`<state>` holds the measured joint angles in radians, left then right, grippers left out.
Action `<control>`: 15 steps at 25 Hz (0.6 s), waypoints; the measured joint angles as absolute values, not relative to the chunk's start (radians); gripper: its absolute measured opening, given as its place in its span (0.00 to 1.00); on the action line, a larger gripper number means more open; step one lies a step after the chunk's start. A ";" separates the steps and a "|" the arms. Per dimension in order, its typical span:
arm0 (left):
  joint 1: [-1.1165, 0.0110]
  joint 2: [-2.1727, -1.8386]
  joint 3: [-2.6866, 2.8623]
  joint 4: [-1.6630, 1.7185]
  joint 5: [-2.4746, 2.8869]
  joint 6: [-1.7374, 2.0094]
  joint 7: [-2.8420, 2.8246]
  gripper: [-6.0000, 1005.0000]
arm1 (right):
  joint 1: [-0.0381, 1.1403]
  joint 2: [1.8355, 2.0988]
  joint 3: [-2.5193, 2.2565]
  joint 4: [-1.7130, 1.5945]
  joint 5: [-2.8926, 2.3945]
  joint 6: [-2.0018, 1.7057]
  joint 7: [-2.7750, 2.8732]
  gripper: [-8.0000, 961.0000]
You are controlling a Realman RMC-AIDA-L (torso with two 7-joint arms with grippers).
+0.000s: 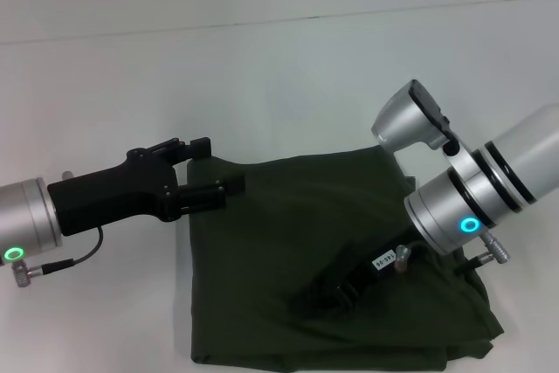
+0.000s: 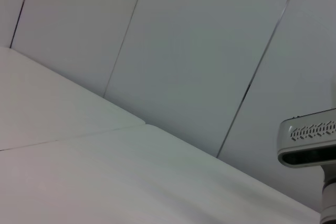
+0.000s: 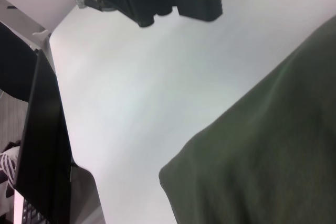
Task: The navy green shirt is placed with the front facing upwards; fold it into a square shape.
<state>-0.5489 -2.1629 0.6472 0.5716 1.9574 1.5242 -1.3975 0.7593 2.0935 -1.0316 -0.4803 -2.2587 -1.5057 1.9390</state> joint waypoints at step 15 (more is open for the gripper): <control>-0.551 -2.163 0.646 0.572 1.957 1.522 -1.397 0.90 | 0.761 2.092 -1.047 -0.520 -2.157 -1.572 1.896 0.08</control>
<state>-0.5507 -2.1629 0.6459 0.5722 1.9574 1.5218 -1.3974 0.7613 2.0924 -1.0468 -0.5204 -2.1567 -1.5719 1.8962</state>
